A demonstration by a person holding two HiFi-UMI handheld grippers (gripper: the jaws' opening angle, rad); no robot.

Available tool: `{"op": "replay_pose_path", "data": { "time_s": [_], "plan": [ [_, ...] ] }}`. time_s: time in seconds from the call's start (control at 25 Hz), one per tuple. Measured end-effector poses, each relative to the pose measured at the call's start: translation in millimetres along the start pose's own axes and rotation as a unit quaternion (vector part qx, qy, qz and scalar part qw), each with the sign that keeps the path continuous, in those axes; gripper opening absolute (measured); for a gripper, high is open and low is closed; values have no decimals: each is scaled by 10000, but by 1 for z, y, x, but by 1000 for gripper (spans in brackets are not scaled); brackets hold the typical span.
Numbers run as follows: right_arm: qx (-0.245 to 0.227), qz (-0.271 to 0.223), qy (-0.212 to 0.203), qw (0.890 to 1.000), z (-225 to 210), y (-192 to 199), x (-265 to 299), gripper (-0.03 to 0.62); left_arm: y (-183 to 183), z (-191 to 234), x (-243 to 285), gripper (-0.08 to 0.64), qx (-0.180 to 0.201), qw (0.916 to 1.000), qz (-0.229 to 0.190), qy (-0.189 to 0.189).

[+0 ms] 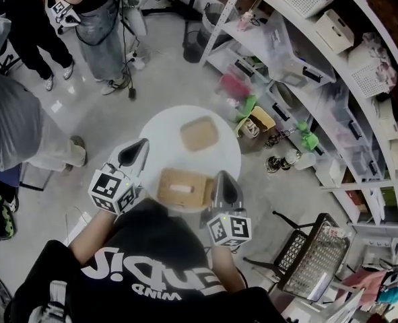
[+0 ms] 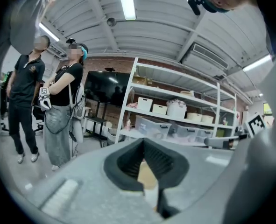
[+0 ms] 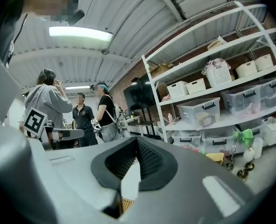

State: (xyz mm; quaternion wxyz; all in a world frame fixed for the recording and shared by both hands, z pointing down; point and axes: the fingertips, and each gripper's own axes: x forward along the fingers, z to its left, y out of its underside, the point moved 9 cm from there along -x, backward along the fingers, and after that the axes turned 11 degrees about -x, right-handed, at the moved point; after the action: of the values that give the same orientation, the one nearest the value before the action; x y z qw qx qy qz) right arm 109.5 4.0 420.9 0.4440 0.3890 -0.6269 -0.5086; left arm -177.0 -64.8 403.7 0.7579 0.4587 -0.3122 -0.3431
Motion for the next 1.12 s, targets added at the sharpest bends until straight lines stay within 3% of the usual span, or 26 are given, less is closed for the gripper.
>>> {"op": "replay_pose_path", "data": {
  "time_s": [0.32,0.6,0.68,0.84,1.12],
  "plan": [
    [21,62,55,10000,-16,-6,20,-6,-9,1,37,2,-15,9996,108,245],
    [96,97,19,9999,-23,-1,37,-6,-10,8,55,2,-67,9996,140,237],
    [111,118,16,9999,-25,0,38,-6,-9,8,60,58,-82,9994,195,281],
    [139,155,19,9998,-28,1,40,-6,-6,8,68,78,-171,9987,293,370],
    [202,208,44,9996,-38,2,43,-6,1,11,95,239,-480,9960,526,537]
  ]
}}
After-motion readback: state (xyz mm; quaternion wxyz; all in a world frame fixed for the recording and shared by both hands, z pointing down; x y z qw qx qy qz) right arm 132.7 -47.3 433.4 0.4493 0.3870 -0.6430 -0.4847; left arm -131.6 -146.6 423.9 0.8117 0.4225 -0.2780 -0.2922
